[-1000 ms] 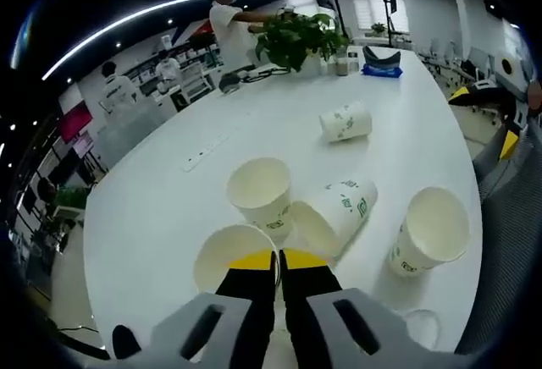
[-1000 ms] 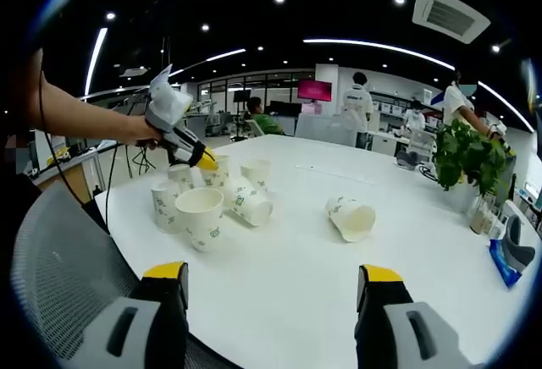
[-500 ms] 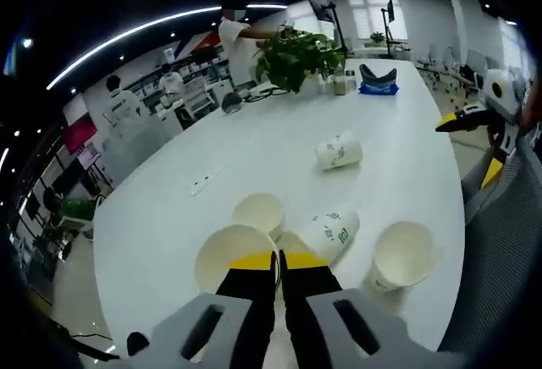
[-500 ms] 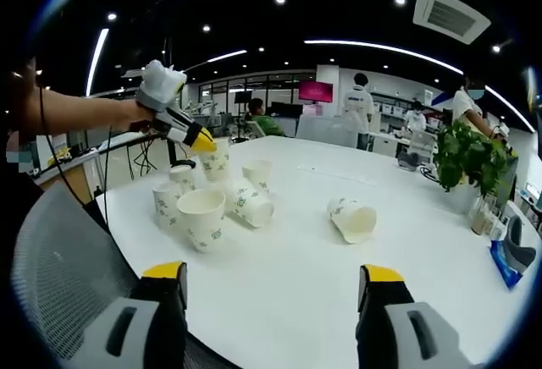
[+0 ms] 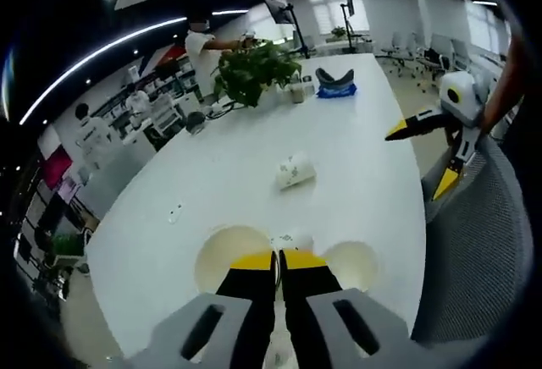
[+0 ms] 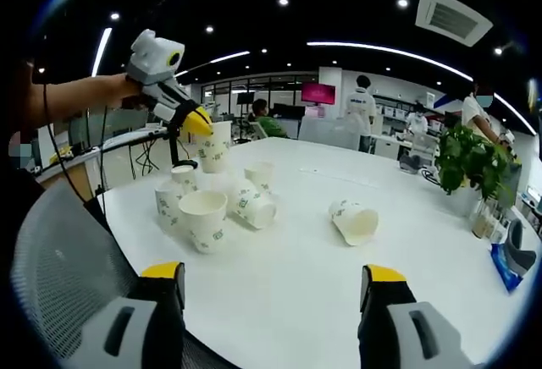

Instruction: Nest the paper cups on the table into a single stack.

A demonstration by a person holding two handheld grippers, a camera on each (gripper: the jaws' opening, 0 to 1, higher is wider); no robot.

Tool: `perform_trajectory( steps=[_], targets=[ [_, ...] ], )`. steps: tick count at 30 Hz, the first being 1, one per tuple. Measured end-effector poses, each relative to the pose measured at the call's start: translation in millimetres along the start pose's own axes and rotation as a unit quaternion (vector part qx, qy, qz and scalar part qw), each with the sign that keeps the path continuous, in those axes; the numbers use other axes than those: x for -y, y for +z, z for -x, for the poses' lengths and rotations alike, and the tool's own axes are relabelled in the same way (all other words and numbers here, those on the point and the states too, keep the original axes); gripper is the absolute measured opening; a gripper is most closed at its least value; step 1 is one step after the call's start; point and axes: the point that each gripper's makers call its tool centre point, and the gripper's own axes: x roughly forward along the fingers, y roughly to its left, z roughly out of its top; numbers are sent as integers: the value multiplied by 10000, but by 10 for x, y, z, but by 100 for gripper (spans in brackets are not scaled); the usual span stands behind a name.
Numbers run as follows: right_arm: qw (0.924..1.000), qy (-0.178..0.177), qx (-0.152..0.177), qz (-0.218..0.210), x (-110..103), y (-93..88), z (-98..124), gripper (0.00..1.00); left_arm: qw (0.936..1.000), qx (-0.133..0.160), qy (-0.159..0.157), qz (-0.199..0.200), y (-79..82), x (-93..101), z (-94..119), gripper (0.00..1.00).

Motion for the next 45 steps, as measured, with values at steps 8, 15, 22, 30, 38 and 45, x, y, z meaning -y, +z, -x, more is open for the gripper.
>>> perform_trajectory(
  steps=[8,15,22,30,38,45],
  targets=[
    [10000,11,-14,14,-5,-4,-3,86,9994,47,-310,-153,90,234,-3,0],
    [10000,2,-16,11,-4,-2,-2,86,9981,106,-580,-197,147,436,-19,0],
    [10000,15,-29,6,-8,-8,-4,85,9968,97,-781,-164,143,594,-52,0],
    [10000,36,-35,-7,-14,-12,-6,85,9958,-7,-902,-131,22,717,-162,0],
    [10000,27,-17,-16,-11,-5,-3,84,9952,-116,-969,48,-148,788,-333,0],
    [10000,25,-19,-13,-10,-6,-3,84,9936,-32,-963,590,-259,803,-448,0]
  ],
)
